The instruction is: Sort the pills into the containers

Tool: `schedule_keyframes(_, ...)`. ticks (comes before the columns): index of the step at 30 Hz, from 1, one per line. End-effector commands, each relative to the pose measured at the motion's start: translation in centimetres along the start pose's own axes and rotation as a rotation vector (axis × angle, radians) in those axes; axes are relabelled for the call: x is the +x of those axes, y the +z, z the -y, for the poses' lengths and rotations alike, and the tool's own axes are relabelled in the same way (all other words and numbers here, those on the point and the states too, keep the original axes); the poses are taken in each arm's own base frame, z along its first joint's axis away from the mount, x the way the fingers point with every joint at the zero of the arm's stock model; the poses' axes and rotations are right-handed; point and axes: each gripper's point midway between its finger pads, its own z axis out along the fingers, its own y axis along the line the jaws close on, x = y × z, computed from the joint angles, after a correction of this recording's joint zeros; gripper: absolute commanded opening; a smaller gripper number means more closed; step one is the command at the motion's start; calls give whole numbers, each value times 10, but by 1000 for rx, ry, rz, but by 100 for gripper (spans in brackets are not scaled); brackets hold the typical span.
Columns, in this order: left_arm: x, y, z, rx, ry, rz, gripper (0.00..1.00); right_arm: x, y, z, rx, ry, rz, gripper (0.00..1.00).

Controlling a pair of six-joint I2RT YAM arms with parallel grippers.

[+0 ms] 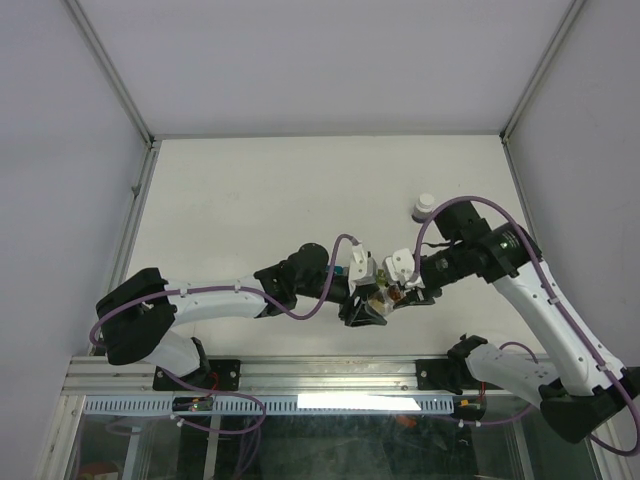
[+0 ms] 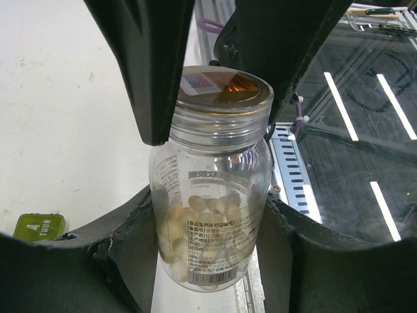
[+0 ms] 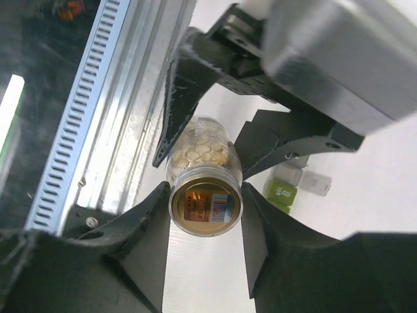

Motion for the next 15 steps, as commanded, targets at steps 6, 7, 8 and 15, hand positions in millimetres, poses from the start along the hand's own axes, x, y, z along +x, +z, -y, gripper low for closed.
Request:
schedule_keyframes(6, -1, -2, 8, 45, 2, -18, 0, -9, -5, 10, -70, -393, 5, 0)
schedule_keyframes(7, 2, -3, 8, 44, -2, -22, 0, -10, -4, 9, -73, -377, 15, 0)
schedule_keyframes(8, 4, -3, 8, 42, -4, -21, 0, -9, -3, 9, -74, -360, 21, 0)
schedule_keyframes(15, 6, -7, 12, 47, -3, -10, 0, -2, 6, 17, -45, -193, 47, 0)
